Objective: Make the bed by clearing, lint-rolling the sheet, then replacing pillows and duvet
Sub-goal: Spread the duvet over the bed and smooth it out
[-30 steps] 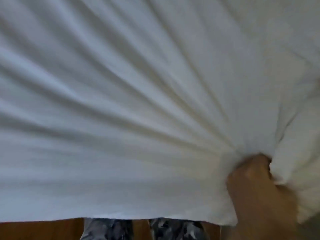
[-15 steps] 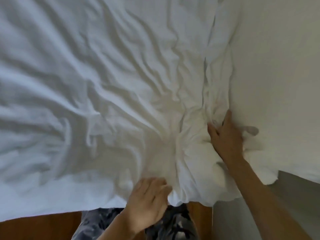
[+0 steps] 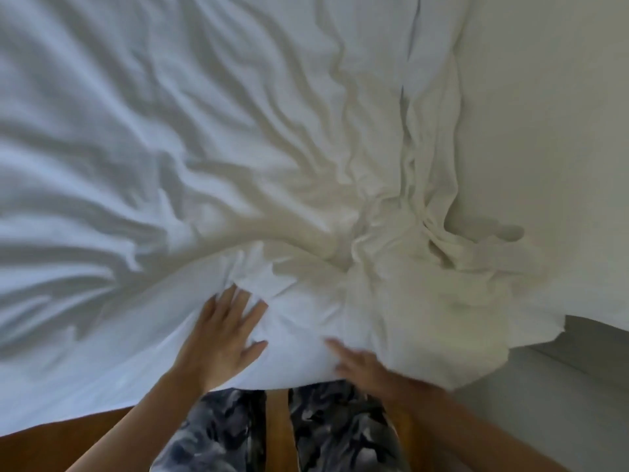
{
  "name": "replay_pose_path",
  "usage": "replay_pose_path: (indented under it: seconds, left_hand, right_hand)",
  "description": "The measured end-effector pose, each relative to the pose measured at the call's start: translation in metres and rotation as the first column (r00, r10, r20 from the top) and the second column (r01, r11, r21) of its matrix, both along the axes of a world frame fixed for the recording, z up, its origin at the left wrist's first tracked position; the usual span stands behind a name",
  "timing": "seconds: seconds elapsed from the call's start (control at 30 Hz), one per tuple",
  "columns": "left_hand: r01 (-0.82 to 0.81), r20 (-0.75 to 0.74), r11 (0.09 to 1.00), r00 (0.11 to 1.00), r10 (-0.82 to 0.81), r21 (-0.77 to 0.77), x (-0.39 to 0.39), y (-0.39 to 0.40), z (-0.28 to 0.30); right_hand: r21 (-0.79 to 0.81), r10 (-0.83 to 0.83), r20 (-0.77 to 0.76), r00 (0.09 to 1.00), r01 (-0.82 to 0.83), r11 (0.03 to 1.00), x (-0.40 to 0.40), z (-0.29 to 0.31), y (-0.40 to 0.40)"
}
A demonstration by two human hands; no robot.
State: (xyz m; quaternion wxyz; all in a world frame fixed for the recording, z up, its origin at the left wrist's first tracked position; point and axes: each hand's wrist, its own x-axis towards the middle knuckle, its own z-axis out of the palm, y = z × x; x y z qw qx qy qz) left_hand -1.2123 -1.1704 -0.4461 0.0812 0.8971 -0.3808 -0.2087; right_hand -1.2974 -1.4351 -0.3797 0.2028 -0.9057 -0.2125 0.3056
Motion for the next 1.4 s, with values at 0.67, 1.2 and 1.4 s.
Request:
replay_pose_path:
  seconds: [0.67, 1.2, 1.4]
  left_hand:
    - [-0.197, -0.302, 0.980, 0.936, 0.178, -0.033, -0.076, 0.025, 0.068]
    - [-0.676, -0.394, 0.734, 0.695, 0.601, -0.071, -0.040, -0.019, 0.075]
    - [-0.525, -0.160, 0.798, 0.851, 0.501, -0.296, 0.006, -0.036, 0.051]
  right_hand:
    - [0.069, -0.005, -0.011, 1.000, 0.005, 0.998, -0.017, 0.019, -0.023]
    - [0.019, -0.155, 0.431, 0.889, 0.162, 0.987, 0.078, 0.030, 0.051]
    - [-0.438, -0.508, 0.477, 0.717, 0.696, 0.569, 0.105, 0.014, -0.081]
